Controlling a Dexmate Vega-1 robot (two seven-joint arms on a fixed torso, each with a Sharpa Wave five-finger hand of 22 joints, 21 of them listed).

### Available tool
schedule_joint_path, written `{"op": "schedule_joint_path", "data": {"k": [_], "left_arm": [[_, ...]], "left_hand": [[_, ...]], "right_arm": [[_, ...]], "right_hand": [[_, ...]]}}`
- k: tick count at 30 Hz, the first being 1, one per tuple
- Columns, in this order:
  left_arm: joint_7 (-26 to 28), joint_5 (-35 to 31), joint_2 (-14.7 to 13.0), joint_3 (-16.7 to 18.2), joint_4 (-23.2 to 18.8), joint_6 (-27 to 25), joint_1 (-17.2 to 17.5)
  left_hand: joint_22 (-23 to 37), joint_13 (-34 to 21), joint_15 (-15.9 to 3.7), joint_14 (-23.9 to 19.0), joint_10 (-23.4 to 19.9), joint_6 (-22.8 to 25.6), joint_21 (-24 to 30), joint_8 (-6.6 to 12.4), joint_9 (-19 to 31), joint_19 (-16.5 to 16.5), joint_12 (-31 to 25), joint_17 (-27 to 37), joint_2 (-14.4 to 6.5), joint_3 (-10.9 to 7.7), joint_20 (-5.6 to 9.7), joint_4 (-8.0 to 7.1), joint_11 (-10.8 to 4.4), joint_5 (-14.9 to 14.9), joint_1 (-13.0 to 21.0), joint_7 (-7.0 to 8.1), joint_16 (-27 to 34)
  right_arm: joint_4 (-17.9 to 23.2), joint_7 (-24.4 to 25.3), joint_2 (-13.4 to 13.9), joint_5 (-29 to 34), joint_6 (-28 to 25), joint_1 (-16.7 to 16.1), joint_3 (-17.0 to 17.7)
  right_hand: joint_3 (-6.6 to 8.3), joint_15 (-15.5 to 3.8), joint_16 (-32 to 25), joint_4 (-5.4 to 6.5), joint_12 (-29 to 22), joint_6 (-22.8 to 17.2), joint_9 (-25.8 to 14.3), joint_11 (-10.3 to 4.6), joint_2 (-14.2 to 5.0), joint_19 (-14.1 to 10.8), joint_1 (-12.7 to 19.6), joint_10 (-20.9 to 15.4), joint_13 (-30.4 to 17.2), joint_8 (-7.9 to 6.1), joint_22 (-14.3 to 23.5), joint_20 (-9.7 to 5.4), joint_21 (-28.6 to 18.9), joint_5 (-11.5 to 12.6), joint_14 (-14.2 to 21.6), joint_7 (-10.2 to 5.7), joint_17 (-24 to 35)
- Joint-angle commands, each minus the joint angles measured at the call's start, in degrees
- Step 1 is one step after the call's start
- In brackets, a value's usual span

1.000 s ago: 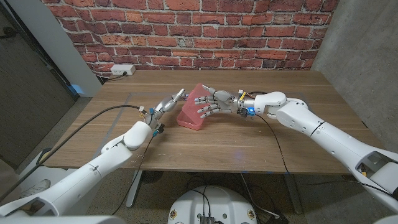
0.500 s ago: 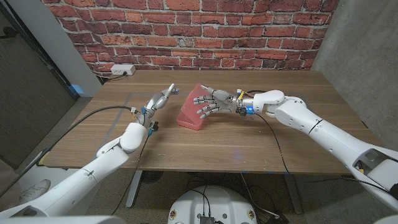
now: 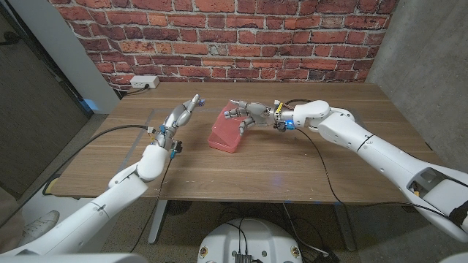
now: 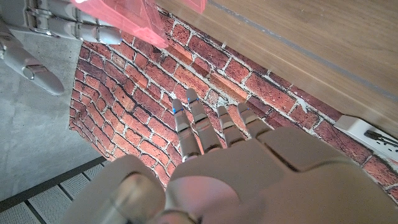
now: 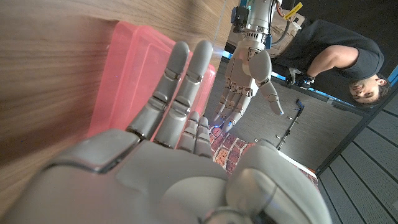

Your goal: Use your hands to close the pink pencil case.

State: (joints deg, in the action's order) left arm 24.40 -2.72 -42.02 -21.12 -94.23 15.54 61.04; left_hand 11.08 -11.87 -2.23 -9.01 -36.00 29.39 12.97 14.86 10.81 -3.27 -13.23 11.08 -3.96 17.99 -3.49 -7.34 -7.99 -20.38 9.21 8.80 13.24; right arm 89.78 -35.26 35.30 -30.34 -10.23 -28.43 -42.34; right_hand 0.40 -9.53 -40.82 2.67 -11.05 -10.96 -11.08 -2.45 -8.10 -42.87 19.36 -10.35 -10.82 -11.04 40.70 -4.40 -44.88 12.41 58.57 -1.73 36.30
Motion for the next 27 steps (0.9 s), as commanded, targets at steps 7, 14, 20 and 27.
{"op": "schedule_joint_path", "data": {"k": [7,14,20,27], "left_arm": [[0.9,-0.6,-0.3,1.8,-2.1,-0.3,2.6],[0.3,-0.3,-0.2,2.0,-2.3,0.0,2.6],[-0.5,0.0,-0.5,2.2,-2.7,-0.1,2.9],[-2.4,1.9,-0.9,2.4,-3.0,0.0,3.2]], "left_hand": [[0.1,-0.3,-5.4,-0.6,-0.4,0.3,0.1,0.16,0.2,-0.3,-0.5,0.2,0.3,0.46,-0.64,0.11,0.0,-0.6,0.6,-0.03,0.0],[0.1,-0.3,-5.34,-0.4,-0.2,0.4,0.1,0.13,0.2,-0.2,-0.3,0.2,0.3,0.47,-0.69,0.09,0.11,-0.6,0.6,-0.09,-0.1],[0.1,-0.3,-5.29,-0.3,0.0,0.4,0.0,0.05,0.2,-0.2,-0.1,0.2,0.3,0.48,-0.7,0.07,0.11,-0.6,0.6,-0.1,-0.2],[0.1,-0.3,-5.22,-0.3,-1.1,0.7,0.0,0.01,0.2,-0.1,-0.5,0.3,0.2,0.5,-0.73,0.0,0.27,-0.6,0.6,-0.29,-0.2]], "right_arm": [[-8.3,-1.7,-4.5,4.3,0.5,4.3,-3.3],[-10.3,-0.4,-5.4,5.5,0.2,4.4,-3.7],[-9.4,1.2,-5.2,6.6,-1.7,4.4,-4.1],[-10.6,1.7,-5.6,8.8,-1.8,4.7,-5.6]], "right_hand": [[-0.13,-2.93,-1.3,0.0,-0.3,-0.5,-0.1,0.79,0.54,-0.4,0.2,0.0,-0.1,-0.28,3.1,-1.19,-2.3,-0.3,1.0,0.41,1.8],[-0.13,-2.96,-1.7,0.05,-0.1,-0.3,0.0,0.78,0.56,-0.2,0.1,0.4,-0.1,-0.16,4.3,-1.3,-3.2,-0.3,0.9,0.65,2.5],[0.19,-3.0,-3.8,-0.45,-0.3,-0.3,0.0,0.95,0.61,-2.3,0.7,0.0,-0.1,-0.1,6.7,-2.65,-5.8,-0.3,2.9,0.92,4.5],[-1.73,-2.76,-5.5,0.53,-0.6,-1.6,0.0,1.51,2.91,-4.3,-1.9,-1.3,-0.1,-0.49,6.1,-3.27,-6.5,-0.7,4.4,1.19,6.6]]}}
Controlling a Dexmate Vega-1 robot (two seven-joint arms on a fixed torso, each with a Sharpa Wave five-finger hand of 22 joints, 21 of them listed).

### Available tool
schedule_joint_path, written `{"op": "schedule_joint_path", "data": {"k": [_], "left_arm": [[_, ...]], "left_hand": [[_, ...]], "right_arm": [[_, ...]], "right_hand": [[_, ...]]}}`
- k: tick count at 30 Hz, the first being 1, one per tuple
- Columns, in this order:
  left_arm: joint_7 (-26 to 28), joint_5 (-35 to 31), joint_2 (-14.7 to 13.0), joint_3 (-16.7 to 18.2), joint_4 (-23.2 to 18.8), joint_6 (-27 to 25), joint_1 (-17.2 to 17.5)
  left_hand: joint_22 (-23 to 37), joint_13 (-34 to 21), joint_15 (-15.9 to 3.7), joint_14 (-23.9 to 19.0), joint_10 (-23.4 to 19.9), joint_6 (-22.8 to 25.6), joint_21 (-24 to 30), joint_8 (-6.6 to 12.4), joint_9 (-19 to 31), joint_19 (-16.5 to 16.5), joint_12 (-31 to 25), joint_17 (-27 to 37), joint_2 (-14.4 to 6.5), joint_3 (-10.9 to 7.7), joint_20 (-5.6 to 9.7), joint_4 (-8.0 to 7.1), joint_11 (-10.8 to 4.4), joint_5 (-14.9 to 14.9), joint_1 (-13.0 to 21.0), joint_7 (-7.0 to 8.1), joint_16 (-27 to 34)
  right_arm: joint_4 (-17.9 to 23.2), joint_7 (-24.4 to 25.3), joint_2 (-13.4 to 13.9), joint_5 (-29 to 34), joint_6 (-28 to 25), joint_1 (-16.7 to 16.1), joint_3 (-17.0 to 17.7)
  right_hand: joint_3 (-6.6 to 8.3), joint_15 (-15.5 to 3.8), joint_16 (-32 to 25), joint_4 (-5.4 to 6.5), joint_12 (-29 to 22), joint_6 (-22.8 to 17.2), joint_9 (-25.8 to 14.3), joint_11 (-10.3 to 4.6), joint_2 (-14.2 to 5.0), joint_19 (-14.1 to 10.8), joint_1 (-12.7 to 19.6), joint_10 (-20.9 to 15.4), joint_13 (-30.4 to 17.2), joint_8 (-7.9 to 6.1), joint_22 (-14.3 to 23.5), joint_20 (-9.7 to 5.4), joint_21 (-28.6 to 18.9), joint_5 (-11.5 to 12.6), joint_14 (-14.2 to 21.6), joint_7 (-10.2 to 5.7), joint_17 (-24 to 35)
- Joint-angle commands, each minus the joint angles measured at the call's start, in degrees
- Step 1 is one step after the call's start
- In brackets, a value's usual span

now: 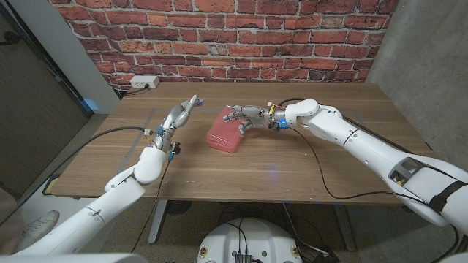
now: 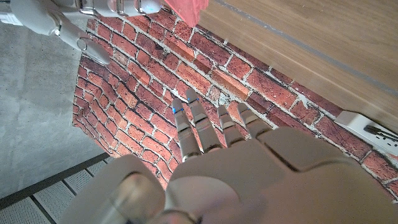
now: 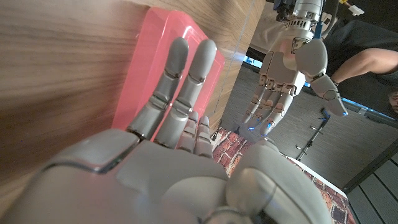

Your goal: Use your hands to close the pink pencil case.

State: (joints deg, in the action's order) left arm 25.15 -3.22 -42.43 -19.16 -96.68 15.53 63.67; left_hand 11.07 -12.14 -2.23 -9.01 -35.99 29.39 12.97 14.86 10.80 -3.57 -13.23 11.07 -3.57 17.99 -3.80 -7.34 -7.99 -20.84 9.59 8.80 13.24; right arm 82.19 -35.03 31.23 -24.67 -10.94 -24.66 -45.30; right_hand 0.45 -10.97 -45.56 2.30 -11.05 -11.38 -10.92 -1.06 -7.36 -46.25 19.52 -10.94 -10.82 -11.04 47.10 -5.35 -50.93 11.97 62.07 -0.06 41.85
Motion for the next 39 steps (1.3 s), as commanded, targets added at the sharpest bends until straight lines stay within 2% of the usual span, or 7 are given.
{"op": "schedule_joint_path", "data": {"k": [1,11,19,24,28,32,39], "left_arm": [[-3.3,2.6,-0.4,0.4,-0.5,0.1,0.6],[-3.4,2.7,-0.3,0.7,-0.2,0.8,0.8],[-3.8,2.6,-0.5,0.7,0.4,1.6,0.6],[-4.3,2.8,-0.4,0.6,1.1,2.3,0.2],[-4.6,2.8,-0.2,0.4,1.7,2.8,-0.3],[-4.9,2.8,-0.1,0.2,2.2,3.3,-0.7],[-4.9,2.9,0.2,0.1,2.7,3.7,-1.0]], "left_hand": [[0.1,-0.1,-5.22,-0.3,-1.2,0.7,0.0,0.01,0.2,0.2,-0.5,0.3,-0.2,0.5,-0.4,-0.01,0.31,-0.2,0.2,-0.32,-0.2],[0.2,-0.1,-5.15,-0.2,-1.0,0.7,-0.1,-0.12,0.2,0.3,-0.3,0.3,-0.2,0.52,-0.46,-0.06,0.37,-0.2,0.2,-0.31,-0.3],[0.2,0.0,-5.13,-0.2,-0.9,0.8,-0.1,-0.14,0.2,0.3,-0.2,0.3,-0.2,0.53,-0.44,-0.1,0.34,-0.2,0.1,-0.42,-0.3],[0.2,0.0,-5.14,-0.2,-0.9,0.8,-0.1,-0.17,0.2,0.3,-0.1,0.3,-0.2,0.54,-0.48,-0.11,0.39,-0.2,0.1,-0.4,-0.3],[0.2,0.0,-5.07,-0.2,-0.9,0.8,-0.1,-0.23,0.2,0.3,-0.1,0.3,-0.2,0.55,-0.51,-0.14,0.27,-0.2,0.1,-0.42,-0.4],[0.2,0.0,-5.06,-0.2,-0.9,0.9,-0.1,-0.26,0.2,0.3,0.0,0.3,-0.2,0.55,-0.5,-0.15,0.41,-0.2,0.1,-0.41,-0.4],[0.2,0.0,-5.07,-0.1,-1.0,0.9,-0.1,-0.3,0.2,0.3,0.0,0.3,-0.2,0.56,-0.52,-0.16,0.26,-0.2,0.1,-0.41,-0.4]], "right_arm": [[-3.8,1.2,-1.9,3.0,-1.6,1.1,-2.8],[-10.8,-0.6,-4.9,5.6,-3.2,3.2,-6.0],[-10.9,-0.7,-5.0,6.8,-4.5,3.5,-6.8],[-10.3,-0.5,-4.7,7.0,-5.7,3.4,-6.8],[-9.6,-0.3,-4.3,7.4,-6.8,3.5,-7.1],[-11.5,-1.3,-4.9,7.9,-7.3,4.3,-7.9],[-14.3,-1.6,-5.7,8.8,-8.5,4.9,-8.9]], "right_hand": [[-2.11,-1.34,-0.8,1.13,-0.7,-1.3,-0.1,-0.08,2.46,-1.1,-2.6,-0.9,0.0,-0.53,-0.2,-2.39,-0.6,-0.2,0.9,-0.58,1.2],[-3.4,-1.44,-1.6,2.38,-0.7,-1.4,-0.1,1.55,2.89,-2.9,-4.9,-1.6,0.0,-0.28,-0.4,-3.36,-1.4,0.4,2.1,1.97,2.2],[-3.68,-1.47,-2.0,2.71,-0.6,-1.5,-0.1,3.06,2.8,-3.4,-5.3,-1.7,0.1,-0.22,-0.7,-3.65,-1.4,0.7,2.7,2.94,2.7],[-3.9,-1.48,-2.0,2.91,-0.5,-1.4,-0.1,5.17,2.78,-3.4,-5.5,-1.9,0.1,-0.13,-0.6,-3.76,-1.6,0.9,2.8,4.05,2.8],[-4.02,-1.48,-2.0,2.99,-0.6,-1.5,-0.1,5.6,2.83,-3.6,-5.6,-2.1,0.1,-0.17,-0.3,-3.88,-1.9,1.0,2.8,4.51,2.8],[-4.45,-1.5,-2.1,3.16,-0.3,-1.5,0.0,7.71,3.11,-3.9,-5.8,-1.8,0.2,-0.1,-0.2,-4.13,-2.0,1.2,3.0,7.04,3.0],[-4.81,-1.51,-2.4,3.35,-0.3,-1.9,0.0,8.93,3.24,-4.7,-6.0,-2.2,0.2,-0.18,-0.1,-4.59,-2.3,1.4,3.4,8.46,3.3]]}}
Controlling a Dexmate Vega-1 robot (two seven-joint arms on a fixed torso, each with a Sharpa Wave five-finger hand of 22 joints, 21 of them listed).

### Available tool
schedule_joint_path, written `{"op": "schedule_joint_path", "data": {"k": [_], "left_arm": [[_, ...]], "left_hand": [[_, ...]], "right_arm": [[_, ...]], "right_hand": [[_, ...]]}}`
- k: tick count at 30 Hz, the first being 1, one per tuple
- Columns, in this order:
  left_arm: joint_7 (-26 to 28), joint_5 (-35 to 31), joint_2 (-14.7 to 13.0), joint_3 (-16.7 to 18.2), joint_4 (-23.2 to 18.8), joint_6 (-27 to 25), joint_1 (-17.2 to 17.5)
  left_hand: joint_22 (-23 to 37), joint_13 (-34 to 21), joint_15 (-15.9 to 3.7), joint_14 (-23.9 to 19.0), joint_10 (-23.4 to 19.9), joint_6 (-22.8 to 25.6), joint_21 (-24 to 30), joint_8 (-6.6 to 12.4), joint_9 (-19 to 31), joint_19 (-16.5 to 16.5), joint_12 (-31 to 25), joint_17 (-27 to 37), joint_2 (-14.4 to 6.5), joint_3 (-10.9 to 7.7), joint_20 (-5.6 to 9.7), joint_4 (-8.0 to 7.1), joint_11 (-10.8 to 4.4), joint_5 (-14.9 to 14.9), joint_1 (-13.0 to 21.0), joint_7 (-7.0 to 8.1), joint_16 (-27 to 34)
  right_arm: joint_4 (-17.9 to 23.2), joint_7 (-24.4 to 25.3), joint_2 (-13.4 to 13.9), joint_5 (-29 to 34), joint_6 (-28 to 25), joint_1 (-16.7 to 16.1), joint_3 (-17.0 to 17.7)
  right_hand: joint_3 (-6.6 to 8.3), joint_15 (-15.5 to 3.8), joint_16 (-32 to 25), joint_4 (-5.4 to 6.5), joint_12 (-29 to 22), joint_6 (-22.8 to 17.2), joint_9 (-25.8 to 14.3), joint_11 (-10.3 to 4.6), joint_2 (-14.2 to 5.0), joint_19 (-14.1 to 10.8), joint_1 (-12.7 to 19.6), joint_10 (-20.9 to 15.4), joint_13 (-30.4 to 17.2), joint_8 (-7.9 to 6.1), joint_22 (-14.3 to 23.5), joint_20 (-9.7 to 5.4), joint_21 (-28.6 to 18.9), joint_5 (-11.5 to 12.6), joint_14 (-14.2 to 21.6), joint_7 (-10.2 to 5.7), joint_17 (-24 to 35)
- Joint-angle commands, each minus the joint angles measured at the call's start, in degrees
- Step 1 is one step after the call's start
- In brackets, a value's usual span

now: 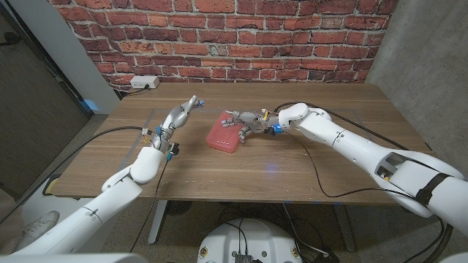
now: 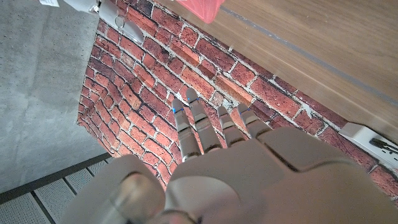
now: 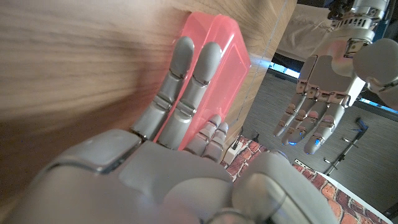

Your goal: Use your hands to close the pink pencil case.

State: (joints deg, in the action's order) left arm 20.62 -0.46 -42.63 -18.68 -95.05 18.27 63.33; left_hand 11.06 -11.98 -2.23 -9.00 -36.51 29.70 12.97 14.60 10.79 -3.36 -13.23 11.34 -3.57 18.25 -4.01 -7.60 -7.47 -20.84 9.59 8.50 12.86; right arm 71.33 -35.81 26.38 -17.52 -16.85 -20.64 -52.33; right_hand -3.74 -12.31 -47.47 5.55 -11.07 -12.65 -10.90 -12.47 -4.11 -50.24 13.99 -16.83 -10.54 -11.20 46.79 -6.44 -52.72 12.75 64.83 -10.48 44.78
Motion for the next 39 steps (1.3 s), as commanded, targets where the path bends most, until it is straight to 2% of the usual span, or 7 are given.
{"op": "schedule_joint_path", "data": {"k": [1,7,17,21,26,33,39], "left_arm": [[-0.4,0.1,0.4,-0.4,1.2,1.0,-0.7],[-0.6,0.2,0.5,-0.6,1.7,1.4,-1.0],[-0.9,0.7,0.7,-0.6,2.5,2.1,-1.1],[-1.0,0.8,0.7,-0.6,2.8,2.6,-1.2],[-1.4,1.2,0.8,-0.7,3.8,3.6,-1.6],[-1.9,1.8,1.6,-1.0,5.8,6.3,-2.6],[-2.9,4.3,4.1,-1.4,9.6,11.2,-4.4]], "left_hand": [[0.2,-0.2,-5.08,-0.1,-0.4,0.6,-0.1,-0.06,0.2,0.1,0.0,0.1,-0.2,0.31,-0.32,0.09,-0.27,-0.2,0.1,-0.14,0.0],[0.2,-0.2,-5.06,-0.1,-0.4,0.7,-0.1,-0.09,0.2,0.1,0.1,0.1,-0.2,0.32,-0.29,0.08,-0.2,-0.2,0.1,-0.21,0.0],[0.2,-0.2,-5.01,-0.1,-0.4,0.6,-0.1,-0.2,0.2,0.2,0.2,0.1,-0.2,0.33,-0.41,0.05,-0.03,-0.2,0.1,-0.19,-0.1],[0.2,-0.2,-4.99,-0.1,-0.4,0.6,-0.1,-0.24,0.2,0.2,0.2,0.1,-0.2,0.33,-0.47,0.05,-0.11,-0.2,0.1,-0.22,-0.1],[0.2,-0.2,-4.94,-0.1,-0.4,0.7,-0.1,-0.26,0.2,0.2,0.3,0.1,-0.2,0.33,-0.49,0.04,-0.07,-0.2,0.1,-0.19,-0.1],[0.2,-0.2,-4.91,-0.1,-0.4,0.6,-0.1,-0.35,0.2,0.2,0.3,0.1,-0.2,0.33,-0.57,0.03,-0.06,-0.2,0.1,-0.15,-0.1],[0.2,-0.2,-5.0,-0.2,-0.5,0.7,-0.1,-0.39,0.2,0.2,0.3,0.1,-0.2,0.33,-0.55,0.04,-0.13,-0.2,0.2,-0.12,-0.1]], "right_arm": [[-3.9,-0.9,-1.1,1.6,-2.8,1.0,-1.9],[-4.2,-0.8,-1.3,1.9,-2.9,1.1,-2.0],[-6.1,-1.0,-2.3,2.1,-4.1,1.5,-2.4],[-5.0,-0.5,-1.8,1.8,-4.2,1.1,-1.9],[1.3,2.1,0.6,-0.4,-6.0,-1.0,0.9],[12.0,7.5,4.7,-3.6,-7.5,-4.5,5.6],[19.6,12.9,6.8,-6.9,-9.0,-7.5,9.3]], "right_hand": [[-0.65,-0.17,-0.4,0.11,-0.3,-0.7,-0.1,20.61,0.0,-0.7,-0.4,3.6,-0.1,-0.03,0.1,-3.54,-0.5,0.6,0.6,19.11,0.3],[-0.83,-0.17,-0.6,0.22,-0.2,-0.5,-0.1,21.36,0.0,-0.8,-0.5,3.6,-0.1,0.07,-0.1,-3.64,-0.4,0.7,0.7,19.87,0.5],[-1.02,-0.18,-0.8,0.36,-0.2,-0.5,-0.1,21.42,-0.06,-1.0,-0.5,3.7,-0.1,0.11,0.1,-3.88,-0.5,0.9,0.9,20.26,0.8],[-1.1,-0.18,-0.8,0.4,-0.2,-0.5,-0.1,21.36,-0.07,-1.1,-0.5,3.7,-0.1,0.12,-0.2,-3.93,-0.4,0.9,1.0,20.23,0.8],[-1.33,-0.18,-0.9,0.51,-1.1,-1.8,-0.1,20.36,-0.13,-1.4,-0.5,0.9,-0.1,-0.34,0.4,-4.31,-0.7,1.1,1.2,19.01,0.8],[-1.43,-0.19,-1.2,0.5,-1.9,-2.8,-0.1,18.58,-0.58,-2.0,0.0,-2.8,-0.2,-0.48,-0.8,-4.28,-0.2,1.3,1.7,14.08,1.0],[-1.49,-0.18,-1.1,0.49,-2.0,-3.2,-0.2,17.9,-0.7,-1.8,0.2,-4.0,-0.2,-0.52,-0.9,-4.09,-0.1,1.4,1.6,13.33,0.9]]}}
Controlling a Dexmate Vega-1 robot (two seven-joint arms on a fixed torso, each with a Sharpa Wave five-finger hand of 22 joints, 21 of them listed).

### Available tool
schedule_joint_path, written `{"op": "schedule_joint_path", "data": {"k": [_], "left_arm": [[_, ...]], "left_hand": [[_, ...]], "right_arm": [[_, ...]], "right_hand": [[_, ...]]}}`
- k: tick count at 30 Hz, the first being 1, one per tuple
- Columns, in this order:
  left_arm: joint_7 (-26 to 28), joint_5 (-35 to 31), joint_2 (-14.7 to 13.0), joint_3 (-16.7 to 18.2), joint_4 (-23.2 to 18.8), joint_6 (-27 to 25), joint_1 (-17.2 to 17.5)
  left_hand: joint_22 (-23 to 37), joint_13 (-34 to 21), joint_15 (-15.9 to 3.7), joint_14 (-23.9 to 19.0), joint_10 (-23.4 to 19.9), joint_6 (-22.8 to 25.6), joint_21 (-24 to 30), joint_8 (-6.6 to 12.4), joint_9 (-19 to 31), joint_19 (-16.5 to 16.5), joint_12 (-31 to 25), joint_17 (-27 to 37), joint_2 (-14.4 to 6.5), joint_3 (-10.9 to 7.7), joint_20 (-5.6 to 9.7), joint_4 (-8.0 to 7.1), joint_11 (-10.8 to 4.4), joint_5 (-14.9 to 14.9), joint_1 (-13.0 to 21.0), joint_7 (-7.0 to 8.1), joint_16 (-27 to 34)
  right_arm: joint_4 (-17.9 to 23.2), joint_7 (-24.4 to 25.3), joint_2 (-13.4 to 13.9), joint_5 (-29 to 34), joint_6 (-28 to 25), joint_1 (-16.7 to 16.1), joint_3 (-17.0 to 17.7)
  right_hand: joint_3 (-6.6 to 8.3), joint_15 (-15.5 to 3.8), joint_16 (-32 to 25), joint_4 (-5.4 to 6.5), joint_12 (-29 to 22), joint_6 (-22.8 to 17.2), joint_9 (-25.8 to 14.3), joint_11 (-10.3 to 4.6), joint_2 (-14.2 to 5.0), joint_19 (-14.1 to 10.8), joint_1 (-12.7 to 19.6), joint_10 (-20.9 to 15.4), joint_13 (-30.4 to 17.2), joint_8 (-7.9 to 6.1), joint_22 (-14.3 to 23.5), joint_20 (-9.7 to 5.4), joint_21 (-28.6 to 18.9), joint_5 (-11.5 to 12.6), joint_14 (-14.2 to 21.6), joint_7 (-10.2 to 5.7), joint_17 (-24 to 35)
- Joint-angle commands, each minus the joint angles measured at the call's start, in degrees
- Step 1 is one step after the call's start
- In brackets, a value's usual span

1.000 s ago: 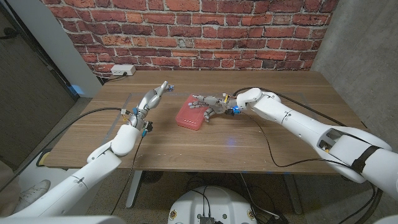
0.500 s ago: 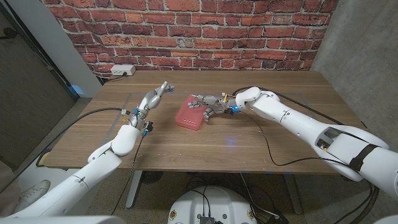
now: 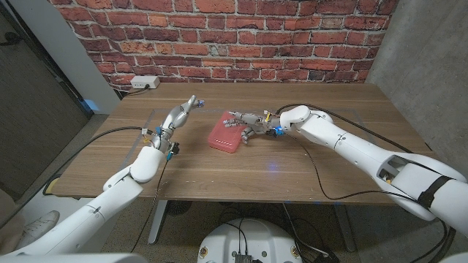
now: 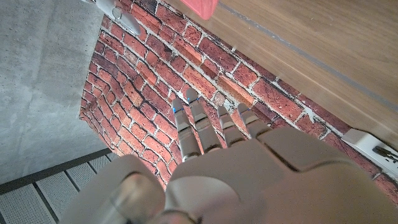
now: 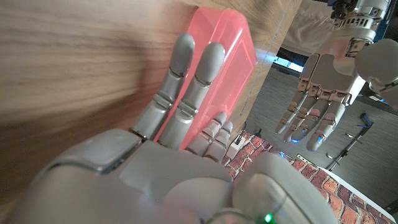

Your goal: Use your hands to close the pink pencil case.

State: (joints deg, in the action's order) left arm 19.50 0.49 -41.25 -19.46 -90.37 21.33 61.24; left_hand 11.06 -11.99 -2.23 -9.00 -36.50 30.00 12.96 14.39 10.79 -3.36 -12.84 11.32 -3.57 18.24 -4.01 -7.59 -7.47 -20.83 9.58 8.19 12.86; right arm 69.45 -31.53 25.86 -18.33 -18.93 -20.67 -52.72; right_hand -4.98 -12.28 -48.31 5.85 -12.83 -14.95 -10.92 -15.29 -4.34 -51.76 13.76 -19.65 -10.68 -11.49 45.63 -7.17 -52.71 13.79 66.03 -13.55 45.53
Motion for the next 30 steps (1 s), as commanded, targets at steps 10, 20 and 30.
{"op": "schedule_joint_path", "data": {"k": [10,20,30], "left_arm": [[-5.4,4.7,2.6,-0.6,10.9,15.3,-4.5],[-3.1,2.3,4.1,-0.3,10.8,15.1,-4.4],[-2.6,2.2,4.8,-0.3,8.7,12.8,-4.4]], "left_hand": [[0.2,-0.1,-4.97,-0.2,-0.4,0.4,-0.2,-0.26,0.2,0.3,0.0,0.1,-0.2,0.34,-0.64,0.04,-0.12,-0.2,0.2,0.18,-0.1],[0.2,-0.1,-4.88,-0.1,-0.6,0.3,-0.2,-0.37,0.2,0.3,0.0,0.1,-0.1,0.34,-0.71,0.06,-0.16,-0.2,0.3,0.09,-0.2],[0.2,-0.1,-4.8,-0.1,-0.5,0.4,-0.2,-0.44,0.2,0.3,0.2,0.1,-0.1,0.35,-0.81,0.08,-0.09,-0.2,0.3,0.1,-0.2]], "right_arm": [[27.5,15.2,6.7,-9.0,-7.0,-10.6,11.1],[27.2,15.2,8.1,-9.5,-3.0,-10.7,11.9],[26.1,16.6,8.6,-9.8,0.1,-11.1,13.4]], "right_hand": [[-0.34,-0.2,-0.3,0.18,-0.1,-1.3,-0.3,20.51,-0.6,-0.5,0.6,-1.7,-0.2,-0.27,-0.1,-3.16,0.1,0.4,0.5,15.83,0.2],[-0.4,-0.21,-0.7,0.17,-0.1,-1.6,-0.3,20.16,-0.74,-0.8,0.8,-2.3,-0.2,-0.29,0.0,-3.2,-0.2,0.5,0.9,15.41,0.5],[-0.54,-0.2,-0.5,0.14,0.8,-1.6,-0.4,18.83,-0.83,-0.3,1.1,-0.9,-0.3,-0.18,0.1,-2.95,-0.1,0.5,0.5,14.77,0.4]]}}
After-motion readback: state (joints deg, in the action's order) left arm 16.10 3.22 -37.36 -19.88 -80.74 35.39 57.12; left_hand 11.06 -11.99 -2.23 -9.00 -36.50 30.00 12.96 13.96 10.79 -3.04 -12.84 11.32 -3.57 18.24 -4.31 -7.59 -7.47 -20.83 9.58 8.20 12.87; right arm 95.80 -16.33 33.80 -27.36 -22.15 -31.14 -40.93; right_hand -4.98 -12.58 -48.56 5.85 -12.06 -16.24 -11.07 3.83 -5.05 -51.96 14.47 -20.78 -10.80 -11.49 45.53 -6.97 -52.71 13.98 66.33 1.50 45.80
